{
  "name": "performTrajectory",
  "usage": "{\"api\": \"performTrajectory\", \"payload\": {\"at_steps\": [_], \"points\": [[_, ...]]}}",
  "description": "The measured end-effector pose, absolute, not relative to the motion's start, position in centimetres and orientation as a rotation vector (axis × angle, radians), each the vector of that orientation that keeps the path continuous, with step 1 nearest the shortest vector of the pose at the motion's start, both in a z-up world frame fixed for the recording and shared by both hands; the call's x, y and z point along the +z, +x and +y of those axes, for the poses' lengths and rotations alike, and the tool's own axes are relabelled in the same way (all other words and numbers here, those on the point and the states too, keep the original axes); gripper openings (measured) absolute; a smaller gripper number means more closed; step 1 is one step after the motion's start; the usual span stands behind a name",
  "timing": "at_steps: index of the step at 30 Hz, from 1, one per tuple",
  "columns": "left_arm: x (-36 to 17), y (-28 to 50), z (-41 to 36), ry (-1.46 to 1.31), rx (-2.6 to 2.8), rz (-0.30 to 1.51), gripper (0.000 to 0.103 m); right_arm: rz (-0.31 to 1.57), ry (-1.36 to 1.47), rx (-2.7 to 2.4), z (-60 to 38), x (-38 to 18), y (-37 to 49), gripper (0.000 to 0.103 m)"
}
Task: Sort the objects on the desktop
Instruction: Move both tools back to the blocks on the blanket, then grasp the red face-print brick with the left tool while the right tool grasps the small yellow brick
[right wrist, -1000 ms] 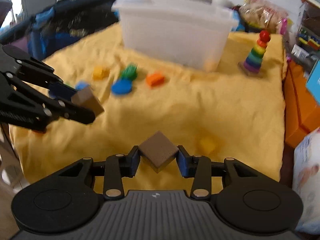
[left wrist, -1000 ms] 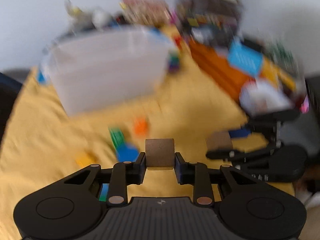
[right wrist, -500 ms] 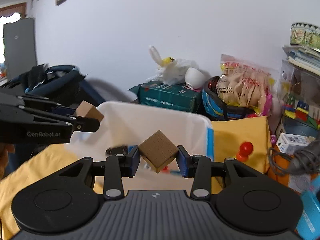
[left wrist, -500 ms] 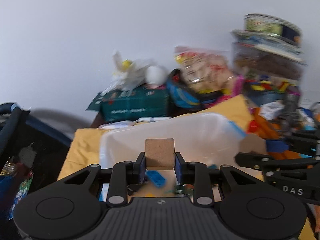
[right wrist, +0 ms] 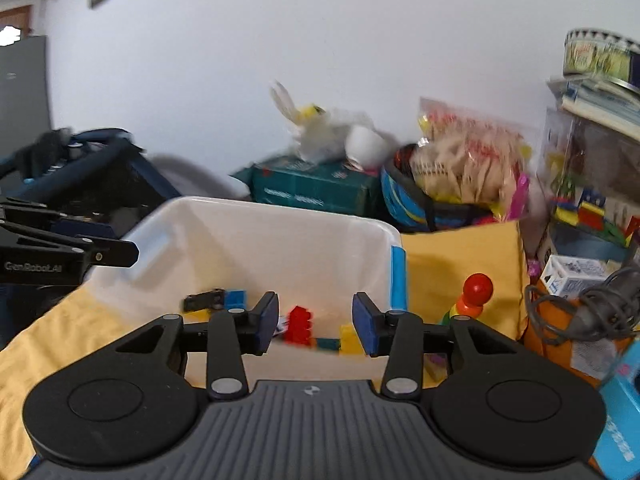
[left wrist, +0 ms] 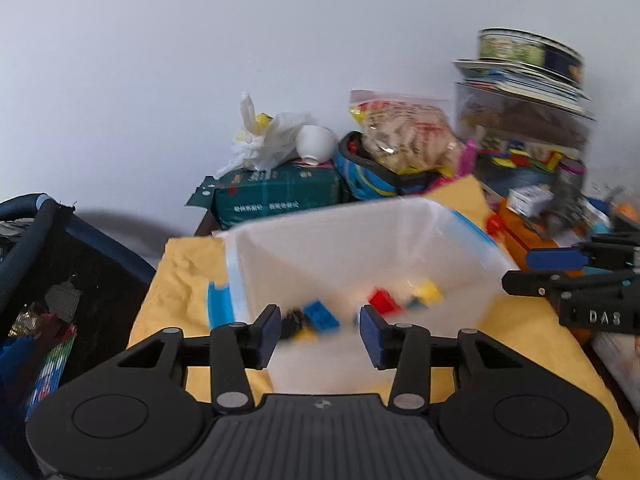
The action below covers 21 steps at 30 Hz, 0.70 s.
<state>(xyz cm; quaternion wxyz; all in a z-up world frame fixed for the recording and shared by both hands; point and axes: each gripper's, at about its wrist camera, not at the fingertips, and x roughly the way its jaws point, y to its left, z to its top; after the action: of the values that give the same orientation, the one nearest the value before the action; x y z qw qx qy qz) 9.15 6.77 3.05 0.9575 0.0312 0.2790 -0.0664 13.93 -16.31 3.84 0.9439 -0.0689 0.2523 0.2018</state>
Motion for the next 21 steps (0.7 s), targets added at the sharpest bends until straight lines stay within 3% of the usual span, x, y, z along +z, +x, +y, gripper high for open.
{"api": "performTrajectory", "payload": {"at_steps": [8,15,21], "points": [[-2.3,-0.6,5.6,0.026,-0.174,0.713,0.048,0.773,-0.062,0.49,-17.8,-2.6,6.4,0.041],[-5.6,-4.1,3.4,0.07,-0.283,0.864,0.048,0.928,-0.201,0.576,-16.6,-7.9,1.5,0.038],[-5.5,-5.2,3.9,0.034,-0.204,0.874,0.048,0.862,-0.261,0.525,-17.2,-7.4,0.6,0.036]]}}
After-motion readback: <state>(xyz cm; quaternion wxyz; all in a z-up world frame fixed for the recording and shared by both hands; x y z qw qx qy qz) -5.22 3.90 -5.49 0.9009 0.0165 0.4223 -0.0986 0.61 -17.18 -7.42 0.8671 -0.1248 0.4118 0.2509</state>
